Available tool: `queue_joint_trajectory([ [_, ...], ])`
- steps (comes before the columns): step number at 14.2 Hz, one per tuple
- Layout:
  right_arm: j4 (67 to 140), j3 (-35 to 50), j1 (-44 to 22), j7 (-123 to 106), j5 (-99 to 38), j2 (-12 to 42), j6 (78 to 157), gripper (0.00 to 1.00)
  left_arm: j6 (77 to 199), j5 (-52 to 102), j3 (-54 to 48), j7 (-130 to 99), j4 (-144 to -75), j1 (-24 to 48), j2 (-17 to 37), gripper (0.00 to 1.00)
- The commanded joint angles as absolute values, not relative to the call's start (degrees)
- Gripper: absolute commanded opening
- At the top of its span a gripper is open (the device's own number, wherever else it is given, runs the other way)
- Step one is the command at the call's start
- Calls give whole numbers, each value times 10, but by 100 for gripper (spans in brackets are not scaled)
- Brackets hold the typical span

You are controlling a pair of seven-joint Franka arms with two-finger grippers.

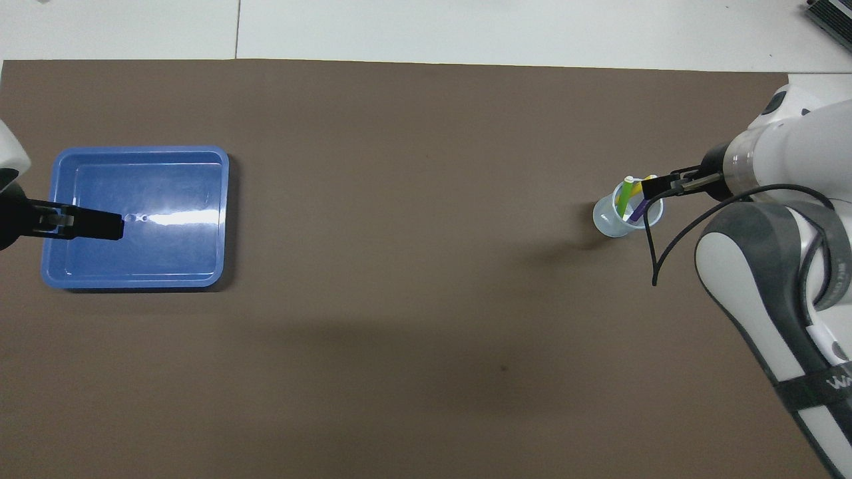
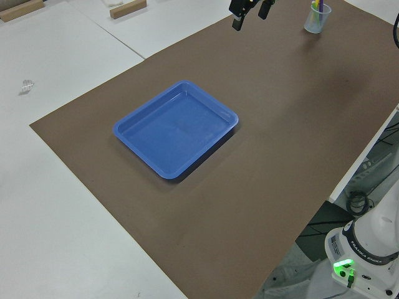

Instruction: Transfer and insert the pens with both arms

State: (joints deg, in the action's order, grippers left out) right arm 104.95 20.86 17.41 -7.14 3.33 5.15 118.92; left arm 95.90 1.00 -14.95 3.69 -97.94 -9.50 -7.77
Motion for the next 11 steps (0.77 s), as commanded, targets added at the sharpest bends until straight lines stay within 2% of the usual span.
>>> queue_joint_trajectory([
  [1,1049,214,178,-62,31,24,1140,100,951,-1,-150,41,-981,-96,-85,100],
  [5,1040,215,178,-62,30,-11,1074,100,951,-1,-150,41,-981,-96,-85,100],
  [9,997,216,178,-66,29,-13,997,100,951,-1,-150,41,-981,-96,-85,100],
  [11,996,216,178,-67,29,-31,978,100,951,-1,-150,41,-981,-96,-85,100],
])
